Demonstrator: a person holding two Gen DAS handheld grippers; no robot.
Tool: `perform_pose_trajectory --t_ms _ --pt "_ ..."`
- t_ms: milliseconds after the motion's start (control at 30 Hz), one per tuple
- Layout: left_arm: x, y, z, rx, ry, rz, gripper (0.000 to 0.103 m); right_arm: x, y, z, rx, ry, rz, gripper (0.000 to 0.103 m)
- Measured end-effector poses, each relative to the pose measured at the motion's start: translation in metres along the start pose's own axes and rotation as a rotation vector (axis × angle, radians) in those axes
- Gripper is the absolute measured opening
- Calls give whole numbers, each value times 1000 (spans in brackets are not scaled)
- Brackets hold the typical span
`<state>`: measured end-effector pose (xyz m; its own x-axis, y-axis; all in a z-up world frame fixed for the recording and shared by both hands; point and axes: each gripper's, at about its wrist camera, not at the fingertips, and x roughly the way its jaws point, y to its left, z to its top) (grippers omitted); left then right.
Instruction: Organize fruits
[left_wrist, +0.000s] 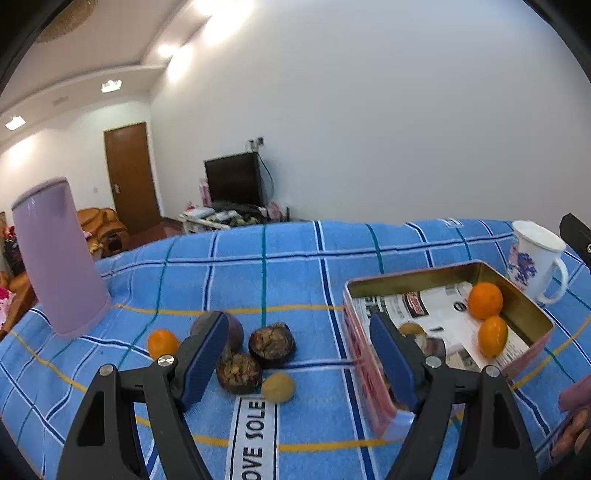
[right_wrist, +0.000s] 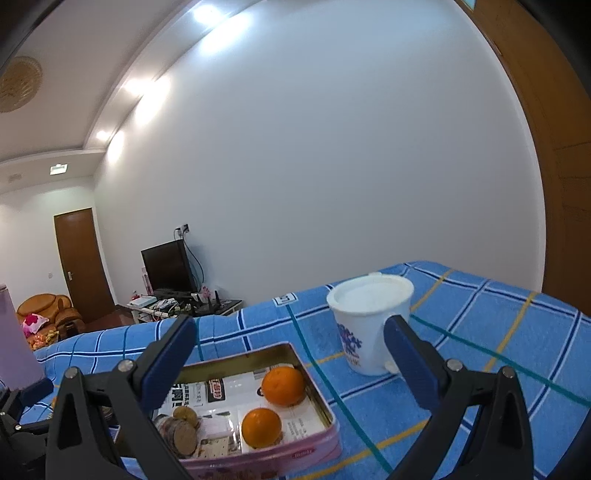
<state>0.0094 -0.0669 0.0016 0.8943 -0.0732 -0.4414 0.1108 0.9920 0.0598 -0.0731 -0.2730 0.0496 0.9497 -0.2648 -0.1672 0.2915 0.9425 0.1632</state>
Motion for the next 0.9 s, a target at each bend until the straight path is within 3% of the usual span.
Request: perform_pose_trajectory --t_ms 267,633,900 --pt "0 21 -7 83 30 -17 80 -16 4 -3 3 -12 -37 103" --pt "1 69 -10 18 26 -28 80 -30 36 -12 -25 20 -28 103" --pt "1 84 -10 43 4 -19 80 -28 79 -22 -66 66 26 103"
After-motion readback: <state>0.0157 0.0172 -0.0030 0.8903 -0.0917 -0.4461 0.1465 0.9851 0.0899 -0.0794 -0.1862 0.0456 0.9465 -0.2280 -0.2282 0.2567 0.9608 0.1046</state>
